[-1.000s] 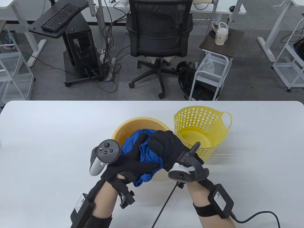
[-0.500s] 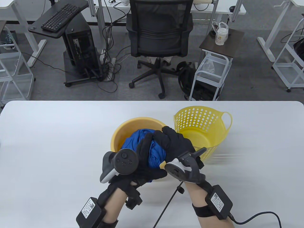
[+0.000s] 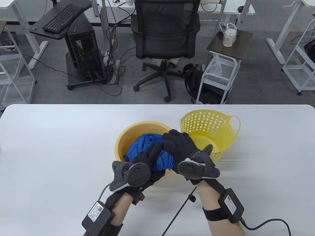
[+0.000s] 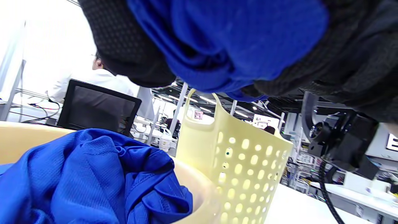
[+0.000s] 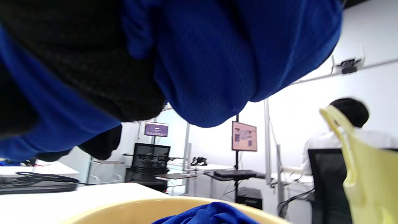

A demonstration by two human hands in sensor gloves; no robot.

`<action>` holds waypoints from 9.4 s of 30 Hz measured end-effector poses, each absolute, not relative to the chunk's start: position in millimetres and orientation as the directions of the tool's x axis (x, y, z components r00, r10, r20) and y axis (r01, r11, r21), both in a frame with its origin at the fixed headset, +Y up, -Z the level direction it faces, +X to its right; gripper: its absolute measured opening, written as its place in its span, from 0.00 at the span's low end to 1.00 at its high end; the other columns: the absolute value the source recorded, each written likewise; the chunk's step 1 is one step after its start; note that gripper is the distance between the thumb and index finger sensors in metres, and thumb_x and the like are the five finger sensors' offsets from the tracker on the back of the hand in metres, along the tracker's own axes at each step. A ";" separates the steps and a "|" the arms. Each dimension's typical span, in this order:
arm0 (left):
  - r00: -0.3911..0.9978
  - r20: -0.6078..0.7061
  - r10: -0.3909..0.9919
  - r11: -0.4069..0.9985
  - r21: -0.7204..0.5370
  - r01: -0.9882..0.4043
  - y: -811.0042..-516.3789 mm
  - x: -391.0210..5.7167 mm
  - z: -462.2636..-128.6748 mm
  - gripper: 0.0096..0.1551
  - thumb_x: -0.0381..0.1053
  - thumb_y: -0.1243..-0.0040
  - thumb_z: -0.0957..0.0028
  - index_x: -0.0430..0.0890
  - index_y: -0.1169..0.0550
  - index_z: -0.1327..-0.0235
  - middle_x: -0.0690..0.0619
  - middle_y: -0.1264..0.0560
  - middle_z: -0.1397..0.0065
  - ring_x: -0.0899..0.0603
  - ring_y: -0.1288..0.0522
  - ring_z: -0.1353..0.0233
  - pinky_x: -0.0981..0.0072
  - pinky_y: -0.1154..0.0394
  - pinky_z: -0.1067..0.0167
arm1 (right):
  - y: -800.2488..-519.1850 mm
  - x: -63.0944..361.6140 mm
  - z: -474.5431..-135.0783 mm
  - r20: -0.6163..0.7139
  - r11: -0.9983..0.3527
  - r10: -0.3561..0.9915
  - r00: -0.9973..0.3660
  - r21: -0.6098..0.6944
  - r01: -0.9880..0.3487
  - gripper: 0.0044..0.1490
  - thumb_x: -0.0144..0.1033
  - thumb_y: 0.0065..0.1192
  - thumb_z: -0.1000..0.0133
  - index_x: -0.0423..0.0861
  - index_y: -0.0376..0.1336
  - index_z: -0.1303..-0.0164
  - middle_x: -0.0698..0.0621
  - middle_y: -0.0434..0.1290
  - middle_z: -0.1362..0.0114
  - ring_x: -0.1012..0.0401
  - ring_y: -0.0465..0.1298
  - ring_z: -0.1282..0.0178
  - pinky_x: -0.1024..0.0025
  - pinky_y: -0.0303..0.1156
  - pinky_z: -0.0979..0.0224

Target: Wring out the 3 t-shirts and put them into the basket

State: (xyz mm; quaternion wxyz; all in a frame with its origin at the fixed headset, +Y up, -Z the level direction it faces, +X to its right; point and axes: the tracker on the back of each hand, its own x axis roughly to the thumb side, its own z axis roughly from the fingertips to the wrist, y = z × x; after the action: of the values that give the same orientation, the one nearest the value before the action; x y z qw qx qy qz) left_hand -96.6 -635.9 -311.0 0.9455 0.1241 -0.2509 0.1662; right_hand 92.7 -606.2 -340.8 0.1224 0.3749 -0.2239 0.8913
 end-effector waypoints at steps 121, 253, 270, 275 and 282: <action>0.988 -0.057 -0.140 0.955 -0.271 0.120 -695.7 -73.7 -415.1 0.47 0.67 0.33 0.45 0.58 0.40 0.15 0.44 0.41 0.09 0.31 0.46 0.14 0.38 0.43 0.20 | -604.3 208.9 -366.7 0.267 -0.569 0.720 -0.641 -0.302 -0.765 0.49 0.50 0.66 0.33 0.35 0.49 0.13 0.19 0.44 0.16 0.16 0.50 0.23 0.13 0.46 0.36; -0.605 0.227 0.763 -0.455 -0.476 -0.753 -637.2 -134.9 -320.4 0.41 0.62 0.36 0.37 0.62 0.46 0.20 0.48 0.38 0.14 0.41 0.29 0.20 0.52 0.23 0.26 | -632.7 69.5 -327.4 -0.068 0.251 0.965 0.253 0.525 -0.813 0.68 0.70 0.48 0.31 0.28 0.23 0.18 0.09 0.41 0.23 0.27 0.78 0.48 0.47 0.83 0.54; 0.075 0.452 0.889 0.289 -0.426 -0.858 -631.6 -143.4 -324.9 0.63 0.78 0.35 0.45 0.58 0.59 0.14 0.38 0.45 0.09 0.40 0.23 0.27 0.55 0.20 0.37 | -571.1 164.3 -326.9 0.735 0.180 0.635 0.238 0.158 -0.971 0.26 0.30 0.61 0.35 0.55 0.61 0.26 0.28 0.64 0.25 0.40 0.80 0.59 0.61 0.81 0.62; -0.431 0.022 0.902 -0.286 -0.717 -0.636 -643.3 -139.1 -324.4 0.71 0.84 0.36 0.49 0.59 0.65 0.14 0.34 0.54 0.08 0.27 0.30 0.25 0.49 0.21 0.35 | -563.4 142.5 -317.7 0.844 -0.084 0.526 0.105 0.175 -0.981 0.25 0.30 0.65 0.37 0.56 0.64 0.29 0.29 0.66 0.24 0.37 0.80 0.58 0.56 0.80 0.60; -0.512 -0.030 0.858 -0.374 -0.720 -0.584 -650.8 -148.4 -331.5 0.61 0.72 0.33 0.36 0.60 0.62 0.13 0.35 0.50 0.09 0.28 0.32 0.20 0.41 0.23 0.29 | -561.0 112.4 -308.6 0.826 -0.312 0.541 0.160 0.374 -0.873 0.22 0.42 0.74 0.40 0.51 0.71 0.37 0.30 0.66 0.21 0.33 0.78 0.49 0.49 0.80 0.52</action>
State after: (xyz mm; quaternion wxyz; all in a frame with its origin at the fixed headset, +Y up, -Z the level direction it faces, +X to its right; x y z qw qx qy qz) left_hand -148.4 -650.8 -331.5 0.4492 -0.2055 -0.3336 0.8029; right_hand 112.4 -561.0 -308.6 0.5634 0.5123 -0.1623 0.6275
